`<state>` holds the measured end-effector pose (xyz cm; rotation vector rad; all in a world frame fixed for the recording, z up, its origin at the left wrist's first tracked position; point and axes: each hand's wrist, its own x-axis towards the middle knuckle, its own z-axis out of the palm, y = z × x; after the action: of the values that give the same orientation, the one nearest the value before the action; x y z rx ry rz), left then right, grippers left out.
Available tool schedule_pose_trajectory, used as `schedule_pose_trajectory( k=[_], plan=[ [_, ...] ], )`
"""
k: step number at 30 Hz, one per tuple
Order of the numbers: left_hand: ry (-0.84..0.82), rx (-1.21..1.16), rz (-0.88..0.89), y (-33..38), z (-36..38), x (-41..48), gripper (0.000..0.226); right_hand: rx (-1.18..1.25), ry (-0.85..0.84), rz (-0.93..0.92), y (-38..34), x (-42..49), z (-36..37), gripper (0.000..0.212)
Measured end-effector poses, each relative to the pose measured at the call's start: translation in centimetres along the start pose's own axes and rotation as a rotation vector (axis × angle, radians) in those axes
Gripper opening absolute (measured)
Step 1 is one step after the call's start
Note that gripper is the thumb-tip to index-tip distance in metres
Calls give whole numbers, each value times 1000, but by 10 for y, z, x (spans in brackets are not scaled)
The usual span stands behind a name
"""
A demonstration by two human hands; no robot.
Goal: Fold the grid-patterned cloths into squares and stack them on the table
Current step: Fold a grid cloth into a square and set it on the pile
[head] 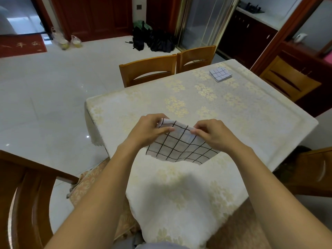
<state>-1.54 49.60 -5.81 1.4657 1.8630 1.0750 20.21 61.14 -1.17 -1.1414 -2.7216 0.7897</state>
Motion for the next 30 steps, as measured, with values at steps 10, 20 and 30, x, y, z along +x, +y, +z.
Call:
schedule_pose_trajectory(
  k=[10, 20, 30],
  plan=[
    [101, -79, -62, 12, 2, 8, 32, 253, 3, 2, 7, -7, 8, 43],
    [-95, -708, -458, -1, 19, -8, 112, 949, 173, 229, 7, -14, 0, 32],
    [257, -403, -174, 23, 20, 4, 85, 934, 377, 345, 18, -5, 5, 24]
  ],
)
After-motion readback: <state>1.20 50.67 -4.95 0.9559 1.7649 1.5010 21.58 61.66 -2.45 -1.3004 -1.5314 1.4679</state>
